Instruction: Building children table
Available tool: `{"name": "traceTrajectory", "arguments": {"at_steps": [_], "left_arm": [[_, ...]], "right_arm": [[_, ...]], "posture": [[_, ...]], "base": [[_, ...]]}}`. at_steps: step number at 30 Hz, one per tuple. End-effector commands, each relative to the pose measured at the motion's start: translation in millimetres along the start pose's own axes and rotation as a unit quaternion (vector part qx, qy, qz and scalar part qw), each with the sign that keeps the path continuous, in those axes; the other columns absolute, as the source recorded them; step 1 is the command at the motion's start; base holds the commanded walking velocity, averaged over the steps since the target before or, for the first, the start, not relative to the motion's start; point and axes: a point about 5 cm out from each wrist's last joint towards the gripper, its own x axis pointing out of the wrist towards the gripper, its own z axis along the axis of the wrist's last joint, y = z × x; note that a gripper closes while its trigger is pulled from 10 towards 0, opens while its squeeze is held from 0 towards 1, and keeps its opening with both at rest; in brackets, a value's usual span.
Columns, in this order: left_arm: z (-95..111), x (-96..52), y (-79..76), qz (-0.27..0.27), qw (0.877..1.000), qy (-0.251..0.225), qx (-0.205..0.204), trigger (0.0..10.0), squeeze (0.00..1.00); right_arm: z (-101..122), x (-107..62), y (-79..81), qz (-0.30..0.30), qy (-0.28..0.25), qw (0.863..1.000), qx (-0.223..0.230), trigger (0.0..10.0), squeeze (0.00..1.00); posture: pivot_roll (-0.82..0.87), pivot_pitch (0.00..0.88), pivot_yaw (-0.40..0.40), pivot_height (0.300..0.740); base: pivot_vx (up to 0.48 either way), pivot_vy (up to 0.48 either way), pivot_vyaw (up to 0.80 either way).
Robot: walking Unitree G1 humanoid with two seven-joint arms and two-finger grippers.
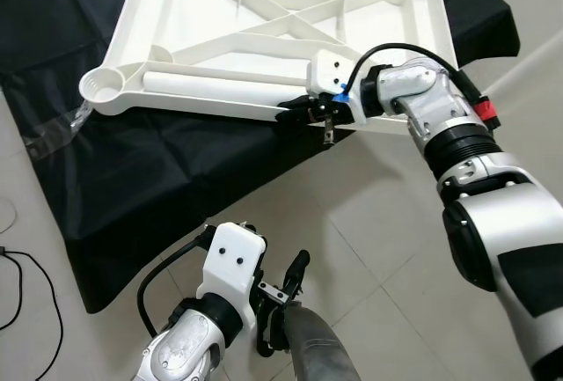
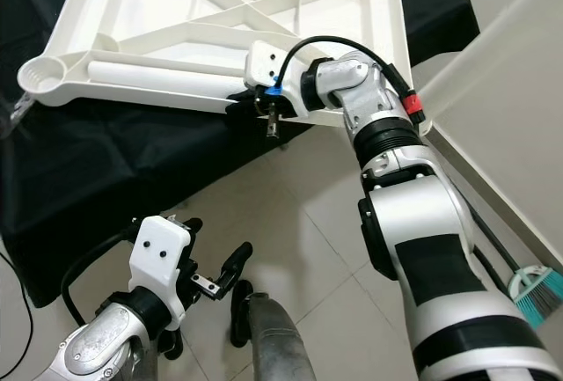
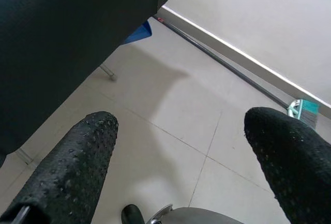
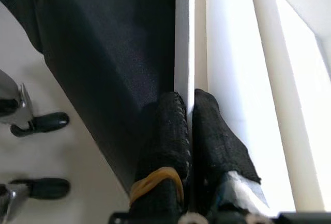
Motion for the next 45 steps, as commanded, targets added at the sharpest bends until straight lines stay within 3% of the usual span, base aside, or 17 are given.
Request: {"name": "traceTrajectory", "arguments": {"at_steps": [1, 2, 4, 5, 6, 11, 16, 18, 19, 24, 26, 29, 32, 38, 45], "left_arm": [[-7, -0.4, -2.3, -0.004, 1.000, 0.016, -0.012, 10.0, 0.00], [-7, -0.3, -1.8, -0.004, 1.000, 0.016, -0.012, 10.0, 0.00], [-7, -0.3, -1.8, -0.004, 1.000, 0.016, -0.012, 10.0, 0.00], [-8, -0.2, -1.5, -0.004, 1.000, 0.016, -0.011, 10.0, 0.00], [-8, -0.1, -1.4, -0.004, 1.000, 0.017, -0.011, 10.0, 0.00], [-8, 0.3, -1.3, -0.004, 1.000, 0.017, -0.011, 10.0, 0.00], [-7, 0.9, -1.1, -0.003, 1.000, 0.016, -0.010, 10.0, 0.00], [-8, 0.9, -1.0, -0.003, 1.000, 0.016, -0.009, 10.0, 0.00], [-7, 0.4, -0.7, -0.002, 1.000, 0.015, -0.009, 10.0, 0.00], [-7, -0.2, -0.3, -0.002, 1.000, 0.016, -0.009, 10.0, 0.00], [-7, -0.3, 0.0, -0.002, 1.000, 0.016, -0.008, 10.0, 0.00], [-7, -0.2, 0.3, -0.002, 1.000, 0.016, -0.008, 10.0, 0.00], [-8, 0.0, 0.2, -0.002, 1.000, 0.017, -0.007, 10.0, 0.00], [-8, -0.1, 0.0, -0.003, 1.000, 0.017, -0.007, 10.0, 0.00], [-8, -0.5, 0.0, -0.003, 1.000, 0.018, -0.006, 10.0, 0.00]], "right_arm": [[-27, -2.3, 9.7, -0.008, 0.094, 0.995, -0.016, 0.0, 0.00], [-32, -4.7, 5.5, -0.041, 0.141, 0.987, -0.058, 0.0, 0.00], [-32, -4.7, 5.5, -0.041, 0.141, 0.987, -0.058, 0.0, 0.00], [-35, -7.2, 2.0, -0.066, 0.171, 0.979, -0.086, 9.2, 0.00], [-34, -9.5, -2.7, -0.095, 0.173, 0.977, -0.078, 10.0, 0.00], [-29, -12.9, -9.4, -0.124, 0.146, 0.981, -0.043, 10.0, 0.00], [-25, -16.8, -11.9, -0.128, 0.130, 0.981, -0.067, 10.0, 0.00], [-22, -16.6, -11.2, -0.120, 0.110, 0.984, -0.068, 10.0, 0.00], [-14, -14.7, -10.1, -0.109, 0.056, 0.991, -0.050, 10.0, 0.00], [-8, -10.0, -6.4, -0.097, 0.009, 0.994, -0.047, 10.0, 0.00], [-4, -7.9, -5.9, -0.093, -0.022, 0.995, -0.026, 10.0, 0.00], [2, -8.1, -2.7, -0.052, -0.080, 0.995, 0.002, 10.0, 0.00], [6, -15.0, 1.3, 0.025, -0.136, 0.990, 0.039, 10.0, 0.00], [7, -24.8, 4.3, 0.094, -0.171, 0.979, 0.063, 10.0, 0.00], [5, -24.3, 6.3, 0.099, -0.161, 0.981, 0.047, 10.0, 0.00]], "posture": [[0.11, 0.380, -0.156, 0.740], [0.10, 0.380, -0.157, 0.740], [0.10, 0.380, -0.157, 0.740], [0.10, 0.380, -0.157, 0.740], [0.10, 0.380, -0.157, 0.740], [0.10, 0.381, -0.155, 0.740], [0.10, 0.381, -0.154, 0.740], [0.10, 0.381, -0.154, 0.740], [0.10, 0.387, -0.157, 0.740], [0.10, 0.387, -0.154, 0.740], [0.10, 0.388, -0.152, 0.740], [0.10, 0.388, -0.152, 0.740], [0.10, 0.386, -0.150, 0.740], [0.10, 0.382, -0.149, 0.740], [0.11, 0.375, -0.145, 0.740]], "base": [[0.000, 0.000, 0.00], [0.000, 0.000, 0.00], [0.000, 0.000, 0.00], [0.000, 0.000, 0.00], [0.000, 0.000, 0.00], [0.000, 0.000, 0.00], [0.000, 0.000, 0.00], [0.000, 0.000, 0.00], [0.000, 0.000, 0.00], [0.000, 0.000, 0.00], [0.000, 0.000, 0.00], [0.000, 0.000, 0.00], [0.000, 0.000, 0.00], [0.000, 0.000, 0.00], [0.000, 0.000, 0.00]]}}
